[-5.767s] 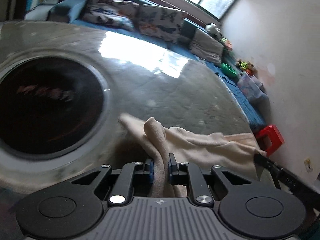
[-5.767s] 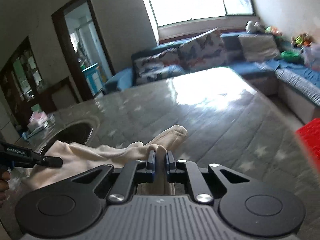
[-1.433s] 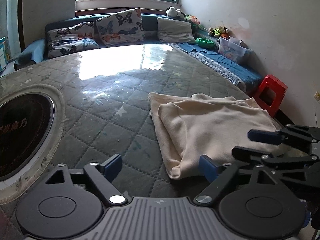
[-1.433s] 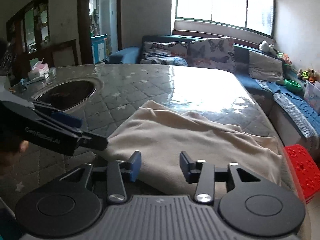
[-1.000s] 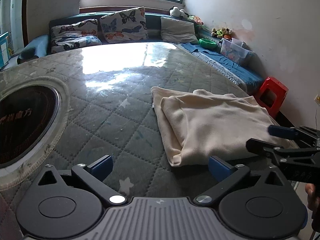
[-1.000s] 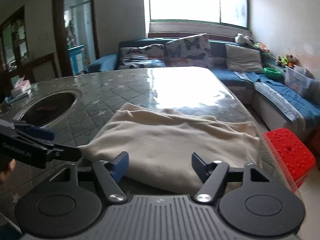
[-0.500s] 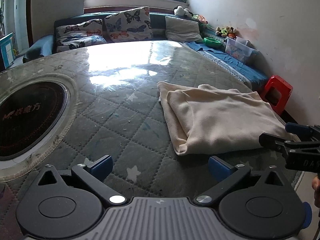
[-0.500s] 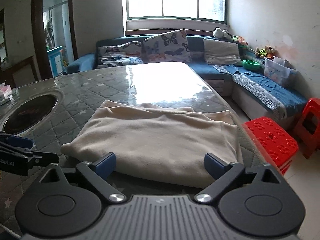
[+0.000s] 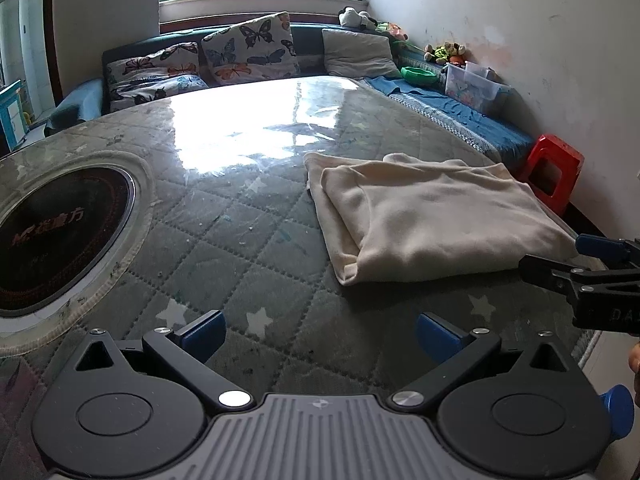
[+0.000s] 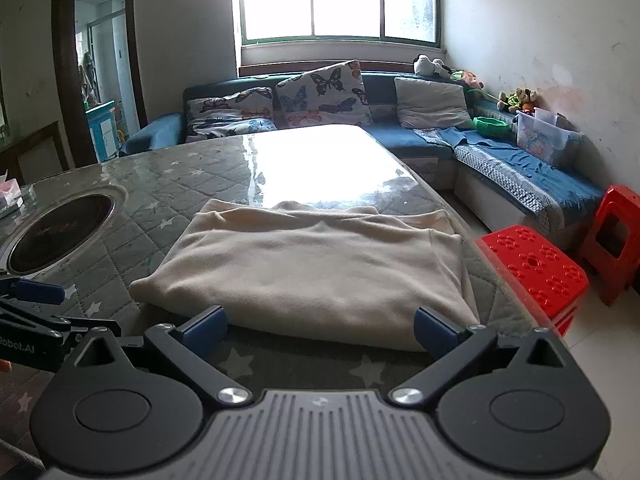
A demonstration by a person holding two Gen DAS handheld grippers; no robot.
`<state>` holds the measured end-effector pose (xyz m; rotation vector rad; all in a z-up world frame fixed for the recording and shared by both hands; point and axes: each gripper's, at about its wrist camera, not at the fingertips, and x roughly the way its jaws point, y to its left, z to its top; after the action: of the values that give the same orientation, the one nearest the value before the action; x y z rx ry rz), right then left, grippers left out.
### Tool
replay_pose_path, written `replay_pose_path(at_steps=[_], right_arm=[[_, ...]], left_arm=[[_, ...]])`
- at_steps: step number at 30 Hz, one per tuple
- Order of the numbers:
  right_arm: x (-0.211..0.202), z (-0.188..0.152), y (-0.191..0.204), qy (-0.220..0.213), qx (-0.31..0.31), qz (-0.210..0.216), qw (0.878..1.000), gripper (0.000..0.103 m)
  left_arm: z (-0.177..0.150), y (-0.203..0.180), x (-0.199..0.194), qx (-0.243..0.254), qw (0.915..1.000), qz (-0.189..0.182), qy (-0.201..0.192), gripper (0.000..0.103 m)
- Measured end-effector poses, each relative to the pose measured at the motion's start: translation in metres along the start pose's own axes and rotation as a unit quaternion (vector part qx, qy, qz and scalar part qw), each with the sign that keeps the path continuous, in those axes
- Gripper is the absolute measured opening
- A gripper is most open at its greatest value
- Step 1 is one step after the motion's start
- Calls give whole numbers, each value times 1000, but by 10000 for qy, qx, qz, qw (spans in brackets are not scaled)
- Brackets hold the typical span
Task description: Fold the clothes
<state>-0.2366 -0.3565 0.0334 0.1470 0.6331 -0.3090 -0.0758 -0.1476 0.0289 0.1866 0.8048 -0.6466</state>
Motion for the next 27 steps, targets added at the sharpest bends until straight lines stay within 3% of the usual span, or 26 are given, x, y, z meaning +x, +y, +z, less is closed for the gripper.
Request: replay_pose_path(at_steps=[27], right_arm=[[-16,-17,8,-40,131,-41,9999,103]], left_arm=[[-17,-9,-14,55,9998,193,-13,103]])
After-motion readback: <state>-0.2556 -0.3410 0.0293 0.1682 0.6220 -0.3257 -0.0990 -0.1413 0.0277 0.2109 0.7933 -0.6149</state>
